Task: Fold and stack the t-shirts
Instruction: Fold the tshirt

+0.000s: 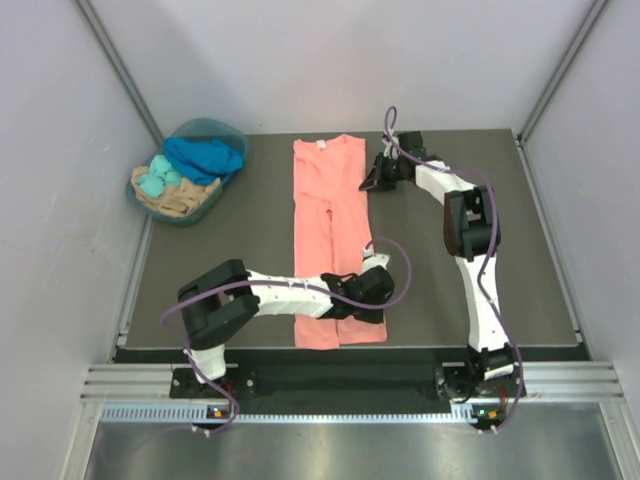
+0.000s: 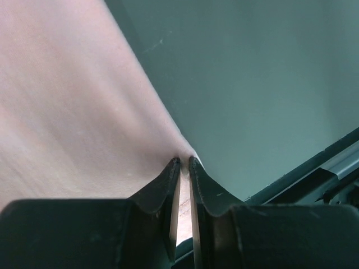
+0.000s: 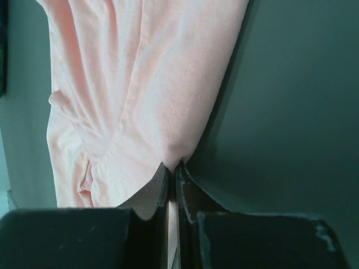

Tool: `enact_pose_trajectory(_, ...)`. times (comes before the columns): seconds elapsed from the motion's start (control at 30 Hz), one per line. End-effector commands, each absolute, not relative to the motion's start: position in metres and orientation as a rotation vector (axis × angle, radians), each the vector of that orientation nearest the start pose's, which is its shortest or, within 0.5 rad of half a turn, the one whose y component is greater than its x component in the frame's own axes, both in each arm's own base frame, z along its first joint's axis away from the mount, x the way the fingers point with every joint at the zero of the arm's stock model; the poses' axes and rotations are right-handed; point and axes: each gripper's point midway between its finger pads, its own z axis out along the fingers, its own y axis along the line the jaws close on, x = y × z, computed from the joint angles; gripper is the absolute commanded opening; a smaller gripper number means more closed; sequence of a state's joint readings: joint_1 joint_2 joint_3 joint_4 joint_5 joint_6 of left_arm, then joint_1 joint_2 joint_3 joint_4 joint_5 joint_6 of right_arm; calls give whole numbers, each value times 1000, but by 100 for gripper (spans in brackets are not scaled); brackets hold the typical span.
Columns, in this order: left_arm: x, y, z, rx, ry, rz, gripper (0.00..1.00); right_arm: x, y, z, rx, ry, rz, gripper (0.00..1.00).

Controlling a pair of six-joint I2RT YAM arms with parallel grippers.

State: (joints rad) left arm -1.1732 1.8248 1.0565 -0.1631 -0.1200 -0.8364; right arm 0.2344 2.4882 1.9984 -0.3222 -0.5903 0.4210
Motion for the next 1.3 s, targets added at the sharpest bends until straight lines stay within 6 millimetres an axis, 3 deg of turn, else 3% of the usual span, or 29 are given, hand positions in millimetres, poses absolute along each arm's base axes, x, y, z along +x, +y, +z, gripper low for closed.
enact_pose_trajectory(0.0,150,-376,-3,354,2684,-498,18,574,228,37,-54,2393,970,0)
enact_pose_trajectory(0.03,145,-367,-10,345,2710,-484,18,579,228,44,-62,2377,967,0)
enact_pose_trajectory(0.23,114,-368,-11,323,2743,-586,18,583,232,48,-103,2357,993,0)
enact_pose_trajectory(0.43,110,-376,-3,310,2750,-590,18,583,231,45,-101,2365,982,1)
enact_pose_trajectory(0.5,113,-364,-2,283,2768,-484,18,580,229,47,-101,2372,975,10)
enact_pose_trajectory(0.6,120,-361,14,284,2770,-389,20,576,227,61,-115,2366,957,29)
enact_pose_trajectory(0.7,128,-376,38,302,2744,-422,25,566,222,74,-136,2369,931,41)
enact_pose_trajectory(0.77,132,-390,58,333,2733,-479,28,561,216,92,-151,2357,901,45)
enact_pose_trajectory(0.83,138,-403,81,349,2710,-547,33,546,205,86,-123,2415,861,50)
enact_pose_trajectory(0.87,141,-404,92,379,2692,-571,34,539,201,103,-118,2405,852,51)
enact_pose_trajectory(0.9,142,-402,99,389,2695,-579,37,520,196,90,-93,2469,842,52)
enact_pose_trajectory(0.93,149,-398,107,392,2699,-605,37,512,191,89,-83,2493,802,52)
enact_pose_trajectory(0.97,154,-392,120,379,2688,-634,37,502,187,108,-75,2478,775,50)
enact_pose_trajectory(1.0,158,-382,123,364,2704,-625,37,478,181,89,-42,2552,742,46)
enact_pose_trajectory(1.03,172,-362,119,308,2723,-600,37,467,178,89,-32,2569,692,43)
enact_pose_trajectory(1.07,178,-347,130,295,2709,-610,37,455,175,111,-31,2537,675,39)
enact_pose_trajectory(1.1,185,-331,128,262,2716,-582,36,427,170,94,-9,2613,643,30)
enact_pose_trajectory(1.13,197,-299,115,169,2754,-509,36,413,171,95,-13,2624,603,26)
enact_pose_trajectory(1.17,203,-281,121,135,2735,-510,35,399,172,115,-17,2586,601,21)
enact_pose_trajectory(1.2,207,-265,118,89,2742,-495,35,373,171,101,-9,2640,580,12)
enact_pose_trajectory(1.23,210,-241,105,17,2777,-473,35,355,180,99,-21,2654,564,9)
enact_pose_trajectory(1.27,210,-231,109,-15,2763,-485,35,341,184,114,-34,2619,577,5)
